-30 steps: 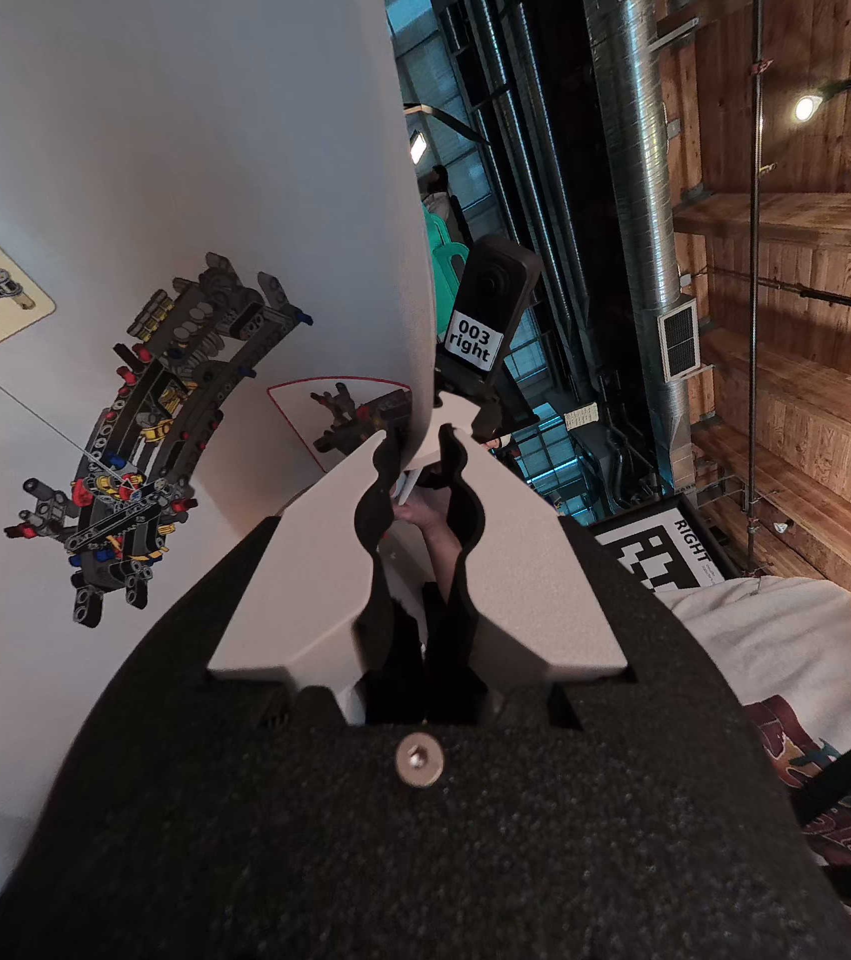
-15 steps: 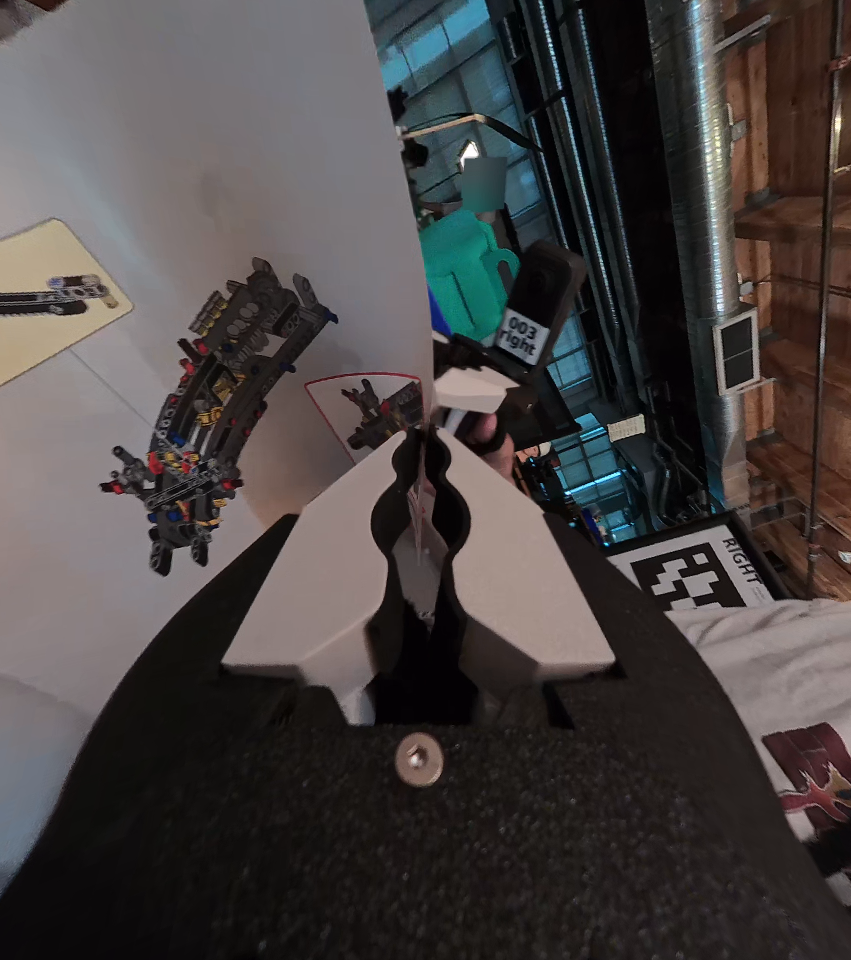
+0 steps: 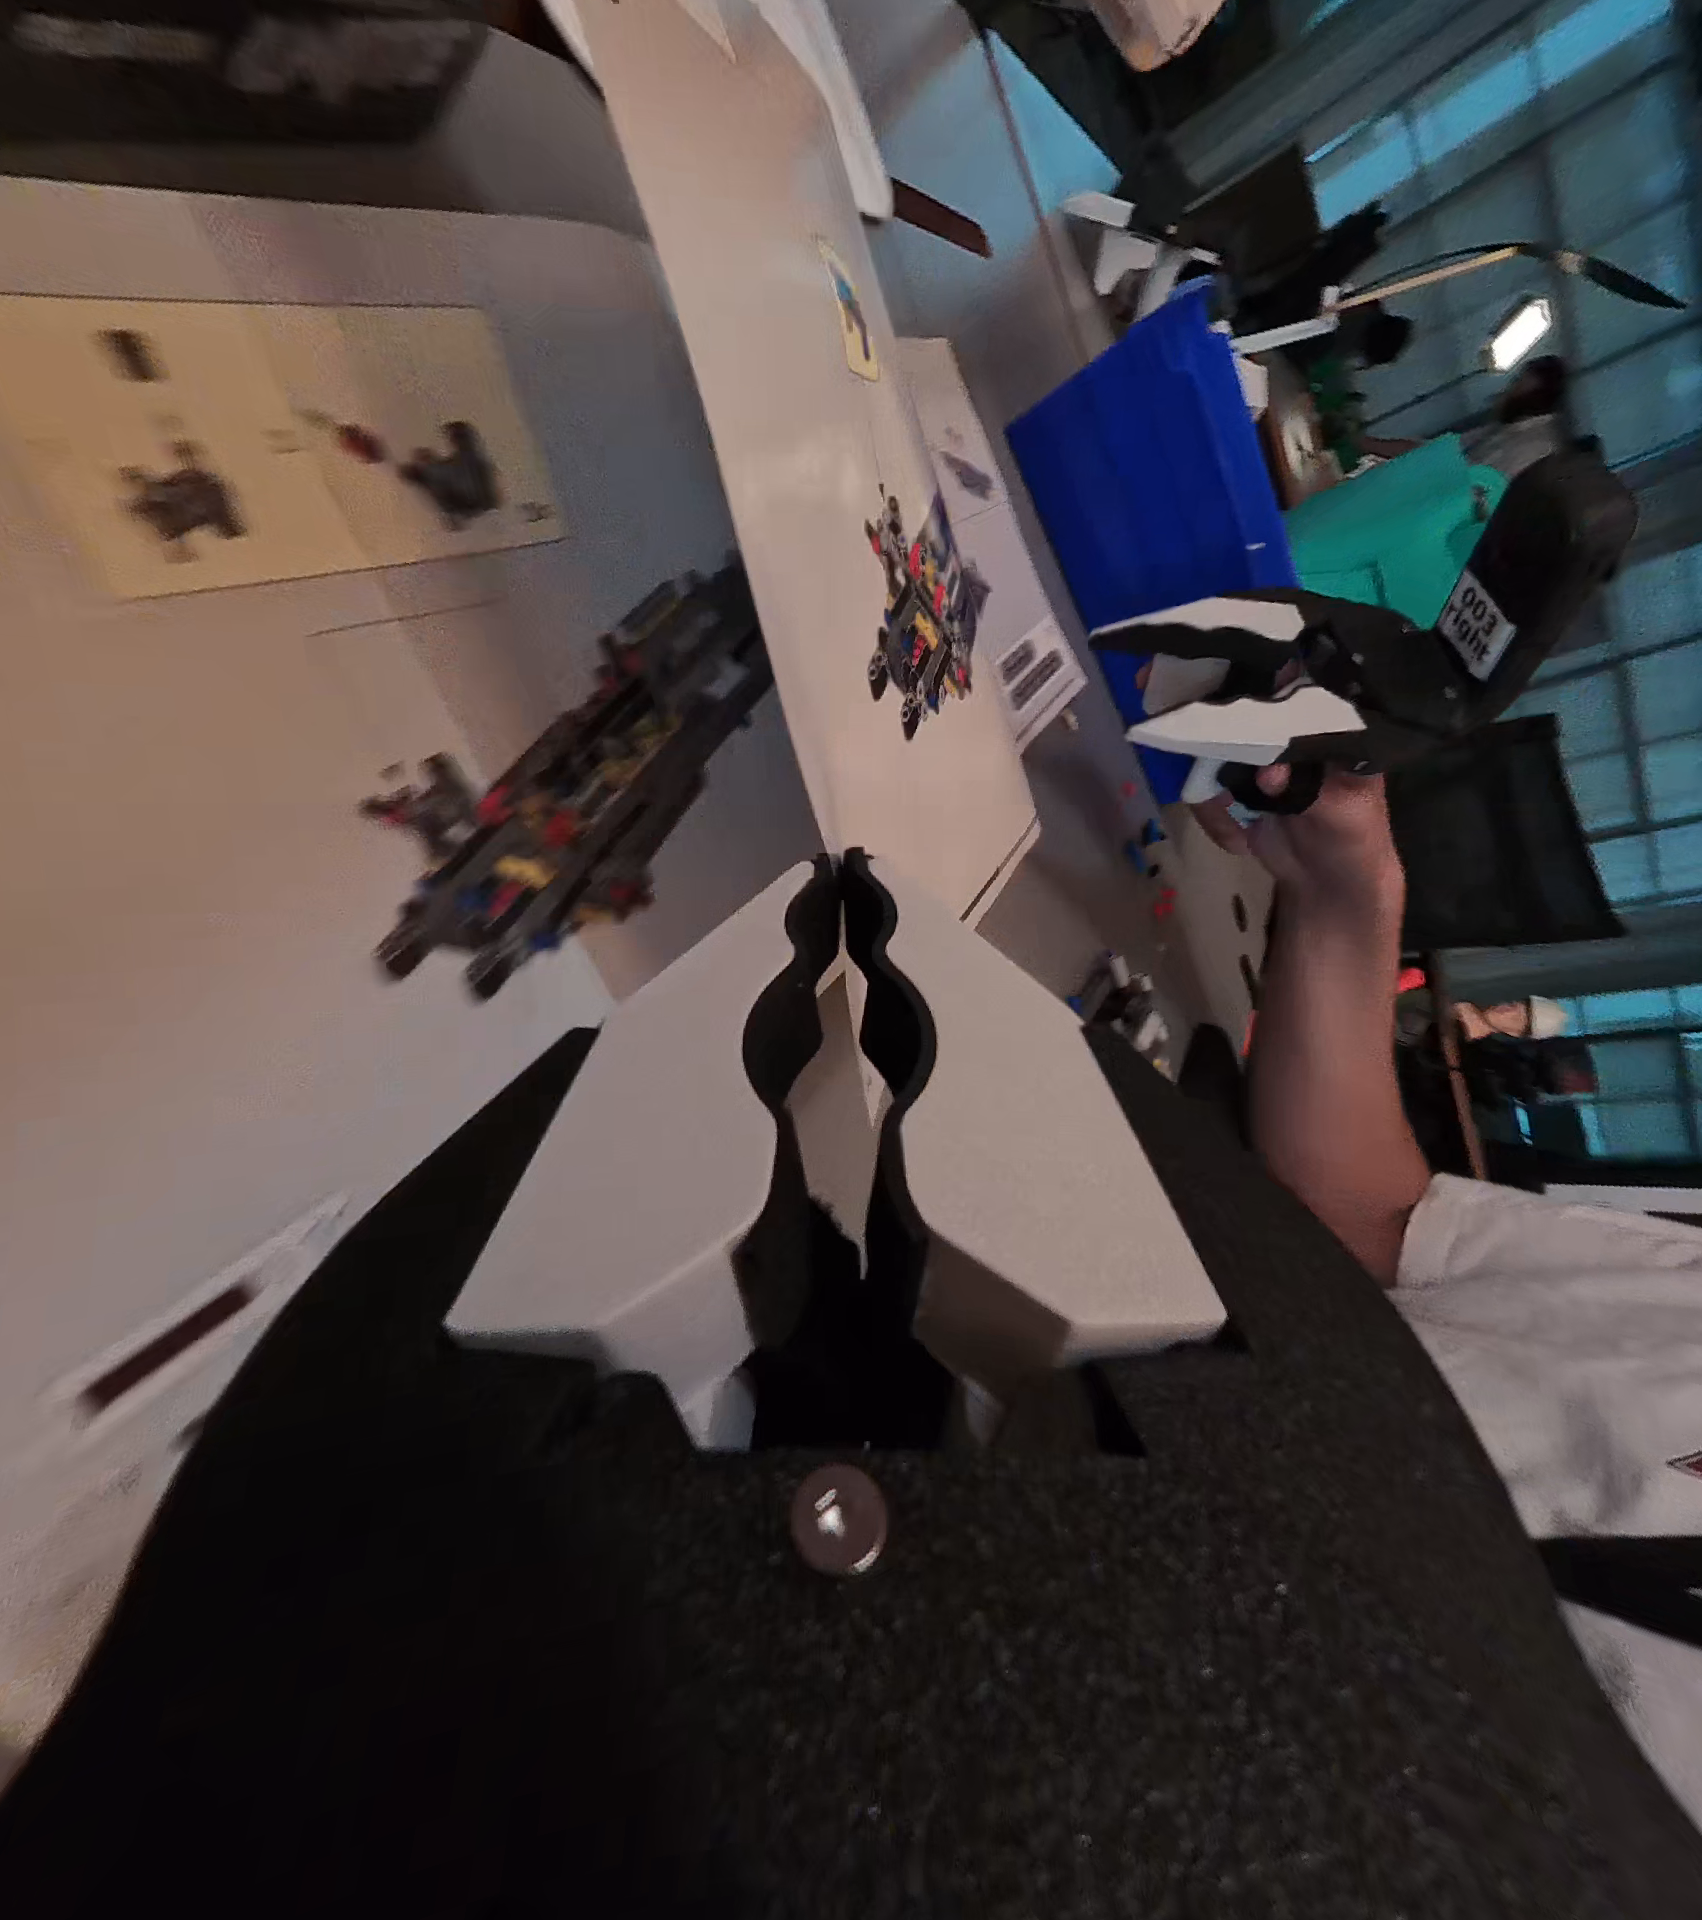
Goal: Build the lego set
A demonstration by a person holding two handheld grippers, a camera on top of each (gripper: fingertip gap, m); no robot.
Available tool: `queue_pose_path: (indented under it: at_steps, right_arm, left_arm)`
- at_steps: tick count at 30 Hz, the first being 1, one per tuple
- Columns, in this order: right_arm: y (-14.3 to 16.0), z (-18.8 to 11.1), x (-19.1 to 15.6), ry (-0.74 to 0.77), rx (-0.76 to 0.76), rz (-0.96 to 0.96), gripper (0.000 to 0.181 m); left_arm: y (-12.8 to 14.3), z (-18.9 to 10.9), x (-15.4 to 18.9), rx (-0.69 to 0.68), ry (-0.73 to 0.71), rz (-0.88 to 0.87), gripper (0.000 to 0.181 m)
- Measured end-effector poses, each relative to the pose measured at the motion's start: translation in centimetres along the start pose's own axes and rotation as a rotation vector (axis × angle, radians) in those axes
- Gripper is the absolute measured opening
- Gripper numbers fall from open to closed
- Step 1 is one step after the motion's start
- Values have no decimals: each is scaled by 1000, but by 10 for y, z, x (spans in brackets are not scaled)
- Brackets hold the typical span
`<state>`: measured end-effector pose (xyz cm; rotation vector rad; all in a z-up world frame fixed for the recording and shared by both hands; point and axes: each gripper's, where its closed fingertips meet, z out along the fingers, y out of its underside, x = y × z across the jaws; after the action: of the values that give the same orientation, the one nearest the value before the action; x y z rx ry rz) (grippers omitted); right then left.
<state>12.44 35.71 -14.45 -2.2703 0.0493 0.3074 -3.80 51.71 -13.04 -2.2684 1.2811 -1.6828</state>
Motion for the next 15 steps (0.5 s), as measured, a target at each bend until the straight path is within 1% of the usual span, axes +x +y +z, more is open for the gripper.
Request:
queue_pose_path:
  at_steps: [1,3,5,6,8,10,13,15]
  right_arm:
    - [2,11,-11,-48,-36,-10,48]
    - [-4,29,-33,-133,-36,-25,47]
    - [-10,44,-54,-223,-38,-39,46]
    - [-13,50,-60,-245,-35,-46,45]
    - [-19,60,-68,-265,-37,-79,40]
    - [-23,71,-71,-246,-39,-145,37]
    - [-26,87,-69,-187,-41,-247,23]
    - [-25,97,-72,-174,-45,-307,14]
  left_arm:
    - [2,-15,-7,4,-31,2,0]
    - [6,-41,-19,9,-90,5,0]
    - [12,-61,-30,7,-145,4,0]
    - [15,-68,-35,5,-164,0,0]
    - [22,-78,-43,5,-186,-11,0]
    - [28,-84,-50,2,-200,-18,0]
    - [34,-86,-61,-10,-241,-11,0]
    - [38,-85,-68,-25,-271,0,0]
